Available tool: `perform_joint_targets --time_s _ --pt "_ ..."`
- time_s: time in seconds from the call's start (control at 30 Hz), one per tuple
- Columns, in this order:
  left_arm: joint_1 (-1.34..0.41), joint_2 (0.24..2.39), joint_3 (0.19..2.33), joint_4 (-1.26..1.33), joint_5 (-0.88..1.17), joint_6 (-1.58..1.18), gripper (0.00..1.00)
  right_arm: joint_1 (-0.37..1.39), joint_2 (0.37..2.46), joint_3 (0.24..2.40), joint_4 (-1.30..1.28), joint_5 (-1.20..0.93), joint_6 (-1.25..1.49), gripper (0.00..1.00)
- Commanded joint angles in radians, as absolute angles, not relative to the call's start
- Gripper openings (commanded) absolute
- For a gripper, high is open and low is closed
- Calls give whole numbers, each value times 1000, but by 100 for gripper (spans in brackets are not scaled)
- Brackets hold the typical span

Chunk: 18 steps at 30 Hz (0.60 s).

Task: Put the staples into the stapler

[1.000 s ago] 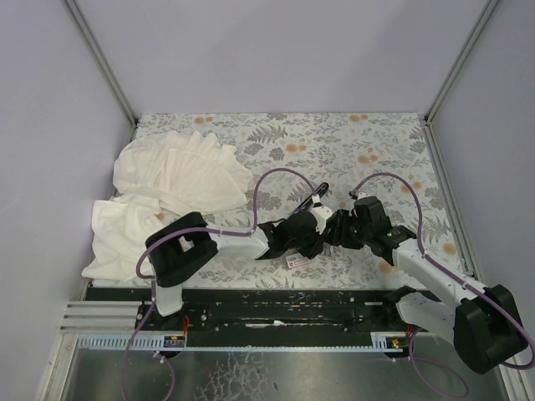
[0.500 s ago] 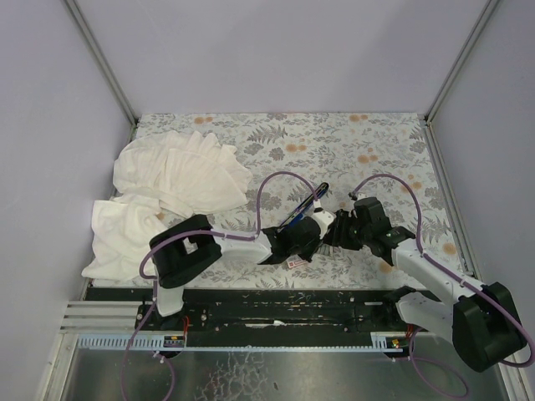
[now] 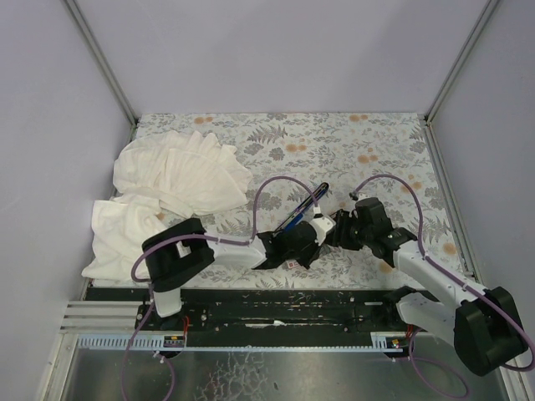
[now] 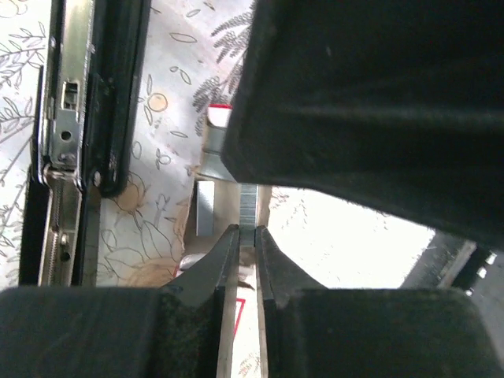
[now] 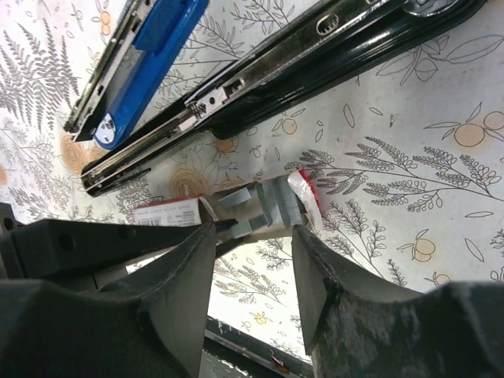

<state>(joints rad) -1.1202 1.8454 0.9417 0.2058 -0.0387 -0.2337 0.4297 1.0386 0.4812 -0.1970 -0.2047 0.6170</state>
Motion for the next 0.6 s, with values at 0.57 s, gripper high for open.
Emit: perform_joint_targets --time_s 0.57 --pt "-1079 1624 746 450 109 -661 2 429 928 414 -70 -397 711 57"
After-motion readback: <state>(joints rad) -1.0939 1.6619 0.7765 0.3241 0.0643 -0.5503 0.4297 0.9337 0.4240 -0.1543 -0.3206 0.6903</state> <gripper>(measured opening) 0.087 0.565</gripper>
